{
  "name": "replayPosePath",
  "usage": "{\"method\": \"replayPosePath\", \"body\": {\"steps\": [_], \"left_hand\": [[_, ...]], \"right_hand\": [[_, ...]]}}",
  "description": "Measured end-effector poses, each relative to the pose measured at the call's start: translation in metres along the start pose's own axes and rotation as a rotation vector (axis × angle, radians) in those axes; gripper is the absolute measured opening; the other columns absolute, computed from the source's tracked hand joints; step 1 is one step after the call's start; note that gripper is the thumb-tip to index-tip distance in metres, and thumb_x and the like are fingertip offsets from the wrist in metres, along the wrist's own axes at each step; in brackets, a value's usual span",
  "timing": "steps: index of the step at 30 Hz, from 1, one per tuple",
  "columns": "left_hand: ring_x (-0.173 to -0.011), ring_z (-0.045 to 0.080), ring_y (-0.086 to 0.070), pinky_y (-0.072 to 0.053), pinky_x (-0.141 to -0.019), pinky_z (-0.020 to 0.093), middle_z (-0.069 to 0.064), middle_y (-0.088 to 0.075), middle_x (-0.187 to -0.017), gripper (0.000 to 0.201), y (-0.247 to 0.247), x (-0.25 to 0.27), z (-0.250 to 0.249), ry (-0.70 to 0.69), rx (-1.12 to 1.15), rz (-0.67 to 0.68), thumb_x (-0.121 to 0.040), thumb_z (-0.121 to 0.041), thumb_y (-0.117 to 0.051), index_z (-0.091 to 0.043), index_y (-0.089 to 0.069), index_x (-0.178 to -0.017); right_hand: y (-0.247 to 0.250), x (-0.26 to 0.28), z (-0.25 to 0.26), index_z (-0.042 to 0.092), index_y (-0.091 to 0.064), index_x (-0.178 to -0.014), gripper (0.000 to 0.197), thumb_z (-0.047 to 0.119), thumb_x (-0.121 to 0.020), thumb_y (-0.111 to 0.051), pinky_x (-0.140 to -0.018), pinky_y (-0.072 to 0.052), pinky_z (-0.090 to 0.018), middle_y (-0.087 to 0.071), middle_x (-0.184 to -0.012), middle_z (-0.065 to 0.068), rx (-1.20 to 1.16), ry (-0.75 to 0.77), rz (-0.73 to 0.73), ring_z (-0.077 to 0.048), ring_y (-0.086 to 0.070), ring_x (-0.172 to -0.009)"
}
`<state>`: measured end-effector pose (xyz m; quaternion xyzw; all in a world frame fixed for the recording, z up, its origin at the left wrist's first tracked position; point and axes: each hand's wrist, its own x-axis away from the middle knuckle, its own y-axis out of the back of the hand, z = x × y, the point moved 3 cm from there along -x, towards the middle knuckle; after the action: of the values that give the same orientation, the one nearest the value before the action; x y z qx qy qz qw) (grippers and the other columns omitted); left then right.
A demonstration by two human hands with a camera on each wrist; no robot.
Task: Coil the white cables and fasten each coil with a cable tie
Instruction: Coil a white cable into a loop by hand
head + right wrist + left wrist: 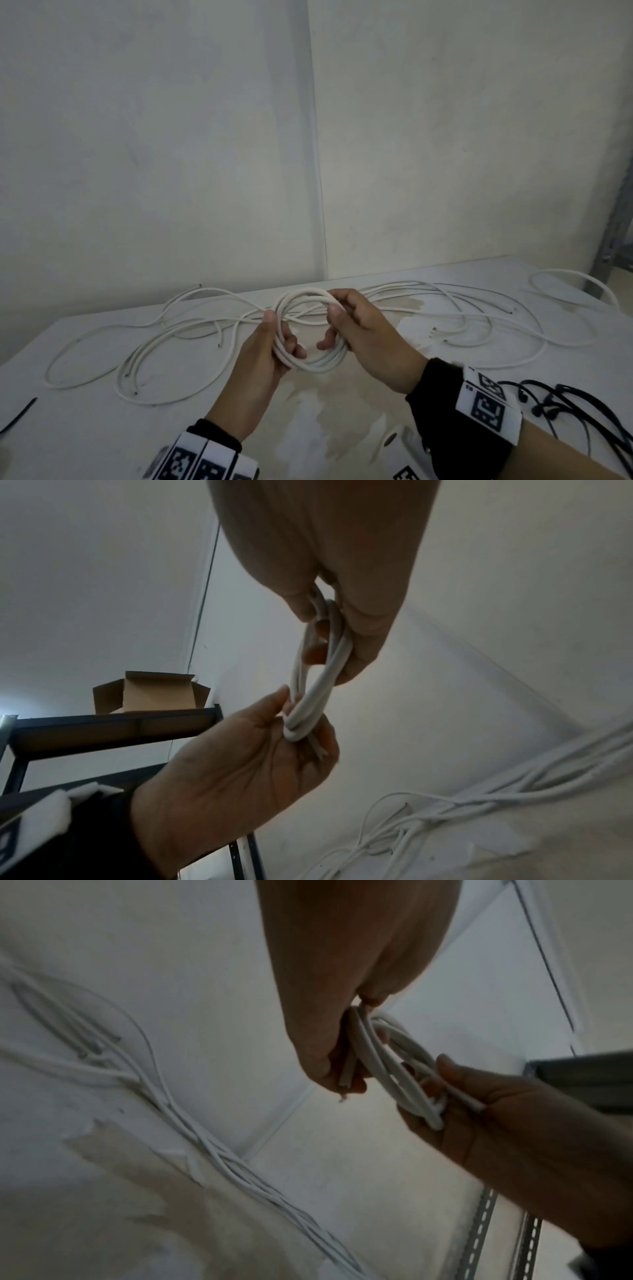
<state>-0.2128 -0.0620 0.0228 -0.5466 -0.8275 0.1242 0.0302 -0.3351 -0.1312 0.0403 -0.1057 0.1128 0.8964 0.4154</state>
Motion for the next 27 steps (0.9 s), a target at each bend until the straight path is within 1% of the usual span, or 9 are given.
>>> {"method": "replayPosePath", "body": {"steps": [2,5,7,10,14,17,21,23,27], "left_hand": [[-0.056,0.012,-0.055,-0.046,-0.068,0.029,0.0,-0.051,-0.057,0.045,0.004,0.0,0.004,-0.018,-0.131,0.025,-0.097,-0.038,-0.027,-0.007,-0.05,-0.074],[-0.059,0.013,-0.051,-0.046,-0.068,0.029,0.001,-0.053,-0.063,0.05,0.008,0.002,0.01,-0.004,-0.273,0.115,-0.085,-0.049,-0.031,-0.006,-0.055,-0.078],[-0.063,0.016,-0.055,-0.048,-0.07,0.03,0.005,-0.056,-0.067,0.049,0.008,0.004,0.011,0.068,-0.23,0.144,-0.089,-0.044,-0.032,-0.004,-0.059,-0.081],[-0.071,0.021,-0.063,-0.052,-0.073,0.03,0.01,-0.062,-0.068,0.046,0.004,0.005,0.002,0.146,-0.157,0.144,-0.098,-0.033,-0.029,-0.003,-0.062,-0.087],[-0.055,0.022,-0.059,-0.051,-0.071,0.038,0.011,-0.057,-0.057,0.058,-0.004,0.001,-0.013,0.193,-0.159,0.182,-0.094,-0.047,-0.03,-0.001,-0.061,-0.078],[-0.043,0.014,-0.044,-0.051,-0.058,0.03,0.0,-0.041,-0.048,0.038,-0.014,0.002,-0.016,0.161,-0.212,0.168,-0.092,-0.036,-0.046,-0.007,-0.052,-0.069],[-0.04,0.008,-0.024,-0.038,-0.045,0.021,-0.007,-0.024,-0.048,0.033,-0.023,0.007,-0.009,0.095,-0.136,0.088,-0.092,-0.026,-0.049,-0.014,-0.038,-0.063],[-0.04,0.008,-0.022,-0.035,-0.045,0.021,-0.007,-0.022,-0.048,0.035,-0.025,0.008,-0.006,0.086,-0.059,0.032,-0.093,-0.025,-0.048,-0.014,-0.037,-0.062],[-0.04,0.008,-0.027,-0.041,-0.053,0.025,-0.007,-0.025,-0.047,0.036,-0.028,0.005,0.001,0.068,-0.016,-0.005,-0.094,-0.027,-0.047,-0.014,-0.036,-0.062]], "right_hand": [[0.003,-0.001,0.001,0.019,-0.048,-0.104,0.011,0.016,-0.098,-0.039,-0.079,-0.051,-0.042,-0.052,-0.065,0.005,0.022,0.006,-0.001,-0.002,-0.056,-0.054],[0.007,0.003,0.001,0.015,-0.048,-0.111,0.016,0.017,-0.099,-0.037,-0.069,-0.047,-0.027,-0.049,-0.063,0.003,0.114,0.009,0.005,-0.001,-0.054,-0.054],[0.011,0.004,0.002,0.015,-0.047,-0.113,0.018,0.017,-0.099,-0.037,-0.062,-0.044,-0.018,-0.047,-0.062,0.004,0.163,-0.003,0.02,-0.002,-0.053,-0.054],[0.014,0.006,0.005,0.016,-0.048,-0.112,0.018,0.02,-0.099,-0.037,-0.057,-0.041,-0.014,-0.047,-0.062,0.004,0.24,-0.027,0.068,-0.001,-0.052,-0.054],[0.009,0.009,0.01,0.018,-0.046,-0.109,0.016,0.025,-0.099,-0.036,-0.063,-0.044,-0.02,-0.049,-0.076,0.004,0.368,-0.04,0.214,-0.006,-0.051,-0.062],[0.012,0.009,0.014,0.013,-0.048,-0.113,0.021,0.025,-0.099,-0.037,-0.064,-0.044,-0.022,-0.051,-0.08,0.0,0.401,-0.045,0.239,-0.006,-0.051,-0.062],[0.019,0.007,0.011,0.014,-0.049,-0.116,0.021,0.021,-0.097,-0.043,-0.065,-0.045,-0.022,-0.053,-0.073,0.002,0.263,-0.044,0.195,-0.002,-0.054,-0.059],[0.022,0.008,0.007,0.016,-0.049,-0.114,0.019,0.019,-0.096,-0.044,-0.066,-0.046,-0.017,-0.054,-0.071,0.002,0.116,-0.083,0.158,-0.004,-0.057,-0.062],[0.026,0.013,0.0,0.011,-0.05,-0.114,0.021,0.013,-0.098,-0.037,-0.061,-0.049,-0.02,-0.051,-0.074,-0.001,-0.14,-0.161,0.121,-0.01,-0.059,-0.06]]}}
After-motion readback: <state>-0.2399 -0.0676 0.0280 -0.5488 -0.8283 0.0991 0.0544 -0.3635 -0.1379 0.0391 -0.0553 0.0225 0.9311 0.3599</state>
